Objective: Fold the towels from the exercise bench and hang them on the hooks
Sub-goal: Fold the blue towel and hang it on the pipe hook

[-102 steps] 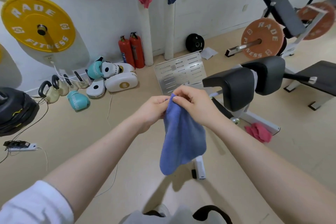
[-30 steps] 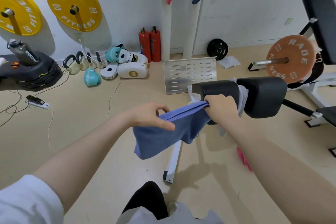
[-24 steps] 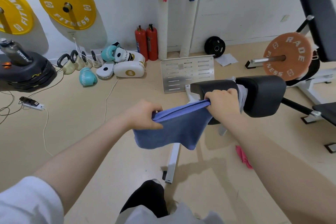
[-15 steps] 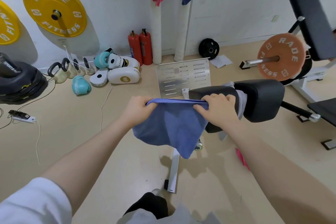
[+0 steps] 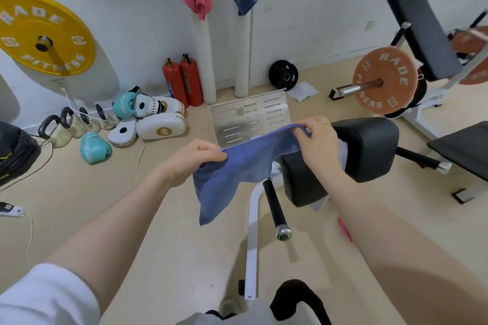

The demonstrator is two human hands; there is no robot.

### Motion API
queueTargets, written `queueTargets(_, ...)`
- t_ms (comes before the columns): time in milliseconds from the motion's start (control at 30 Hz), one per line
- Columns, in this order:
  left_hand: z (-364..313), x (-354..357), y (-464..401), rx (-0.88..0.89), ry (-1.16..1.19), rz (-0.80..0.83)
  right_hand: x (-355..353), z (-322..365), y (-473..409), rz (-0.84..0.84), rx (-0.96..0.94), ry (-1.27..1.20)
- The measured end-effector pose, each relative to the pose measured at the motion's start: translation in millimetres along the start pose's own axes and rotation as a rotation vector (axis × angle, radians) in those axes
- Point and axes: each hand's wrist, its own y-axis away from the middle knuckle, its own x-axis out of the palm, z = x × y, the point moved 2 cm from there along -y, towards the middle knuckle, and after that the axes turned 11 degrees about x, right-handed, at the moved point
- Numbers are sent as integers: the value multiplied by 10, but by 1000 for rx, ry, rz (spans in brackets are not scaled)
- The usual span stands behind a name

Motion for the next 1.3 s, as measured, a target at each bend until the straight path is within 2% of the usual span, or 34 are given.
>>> queueTargets(67,-107,12,-122,-7,-119,191,-44,-33,-132,21,46,-115)
queueTargets(100,-133,1,-199,-29,-179,222,-56,-60,-211,23,81,-169)
queueTargets(200,-122,14,-496,-68,-249,160,-48,-172,-512,23,164,-276)
queueTargets(267,-105,84,-732,-48,-267,20,-70,-242,-754,56,249,-401)
queueTargets(367,-196,214,-1207,31,-321,-339,-173,-326,-1202,163,381,-637)
queueTargets(433,-308,266,-1545,82,-360,-551,-303,-370,-1544,197,335,-748)
queueTargets(500,-458,291,-1838,147,-421,-695,-440,-416,-1900,230,251,-852)
queueTargets(600,-652,367,-2145,254,-493,-769,-633,-533,-2369,230,164,-913)
queueTargets(667,-653,478,-2281,269,-509,-729,-705,-694,-2564,251,178,-921)
queueTargets(767,-403,719,-2397,188,-436,-573,-657,-1069,-2742,292,304,-813)
queueTargets(900,88,1104,-2459,24,-404,-365,-425,-1623,-2833,358,521,-409)
queueTargets(967,296,1286,-2460,-33,-439,-260,-295,-1905,-2797,419,566,-333)
queueTargets(1100,635,1609,-2422,-235,-519,128,-55,-2296,-2662,528,760,-229)
queueTargets(1167,763,1724,-2389,-366,-529,373,12,-2401,-2619,555,754,-191)
queueTargets(1233,812,1800,-2392,-474,-544,509,39,-2464,-2607,573,645,-99)
queueTargets(1267,808,1822,-2433,-483,-534,477,42,-2504,-2603,583,589,-55)
queueTargets(1300,782,1834,-2498,-451,-519,365,53,-2539,-2616,591,541,-11)
